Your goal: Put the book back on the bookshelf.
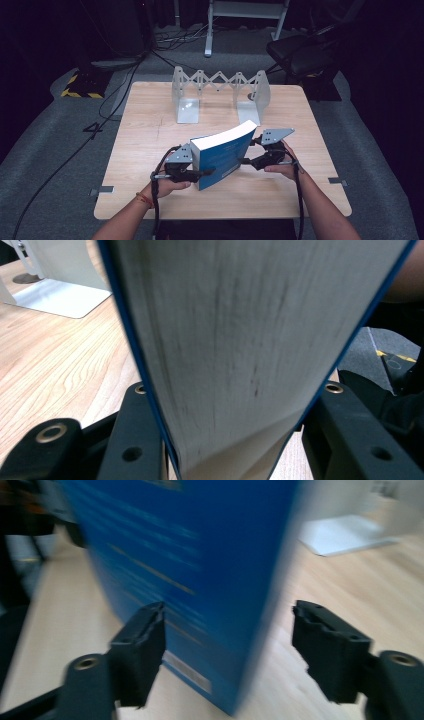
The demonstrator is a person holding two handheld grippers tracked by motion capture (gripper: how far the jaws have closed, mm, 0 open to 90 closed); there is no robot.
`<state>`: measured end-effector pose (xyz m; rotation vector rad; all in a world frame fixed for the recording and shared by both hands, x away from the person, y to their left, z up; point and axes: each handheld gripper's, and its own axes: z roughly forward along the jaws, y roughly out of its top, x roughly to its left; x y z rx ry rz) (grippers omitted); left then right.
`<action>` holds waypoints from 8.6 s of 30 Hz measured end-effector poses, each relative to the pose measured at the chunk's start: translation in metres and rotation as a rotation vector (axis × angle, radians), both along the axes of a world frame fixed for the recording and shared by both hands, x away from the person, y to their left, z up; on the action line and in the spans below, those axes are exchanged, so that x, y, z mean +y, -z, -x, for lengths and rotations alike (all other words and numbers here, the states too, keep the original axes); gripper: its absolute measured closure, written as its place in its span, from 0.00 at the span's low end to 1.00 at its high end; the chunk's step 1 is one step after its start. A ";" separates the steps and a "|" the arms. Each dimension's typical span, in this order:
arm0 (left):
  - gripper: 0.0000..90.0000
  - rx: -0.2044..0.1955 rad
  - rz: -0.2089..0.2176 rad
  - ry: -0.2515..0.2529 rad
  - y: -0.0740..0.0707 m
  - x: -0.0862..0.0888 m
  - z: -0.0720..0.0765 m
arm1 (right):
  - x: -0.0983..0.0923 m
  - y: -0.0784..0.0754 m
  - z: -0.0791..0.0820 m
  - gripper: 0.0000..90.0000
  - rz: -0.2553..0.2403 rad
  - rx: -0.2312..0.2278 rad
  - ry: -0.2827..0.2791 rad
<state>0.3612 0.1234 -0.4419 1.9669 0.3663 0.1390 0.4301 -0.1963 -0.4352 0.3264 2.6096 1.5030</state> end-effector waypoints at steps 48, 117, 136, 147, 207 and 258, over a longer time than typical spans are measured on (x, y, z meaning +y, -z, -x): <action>0.34 -0.007 -0.031 -0.182 -0.001 0.019 -0.005 | 0.014 0.004 0.064 0.59 -0.112 -0.082 -0.044; 0.19 0.078 -0.330 -0.308 0.029 0.037 -0.012 | -0.024 -0.020 0.043 0.69 -0.017 -0.238 0.314; 0.17 0.133 -0.364 -0.333 0.062 0.059 -0.007 | -0.037 -0.045 0.002 0.69 0.077 -0.346 0.507; 0.17 0.142 -0.363 -0.327 0.062 0.058 -0.007 | -0.032 -0.062 -0.024 0.69 0.168 -0.415 0.590; 0.17 0.131 -0.366 -0.289 0.062 0.058 -0.010 | -0.009 -0.019 -0.105 0.68 -0.216 -0.255 0.877; 0.16 0.130 -0.364 -0.276 0.062 0.056 -0.012 | -0.020 0.001 -0.094 0.66 -0.155 -0.256 0.952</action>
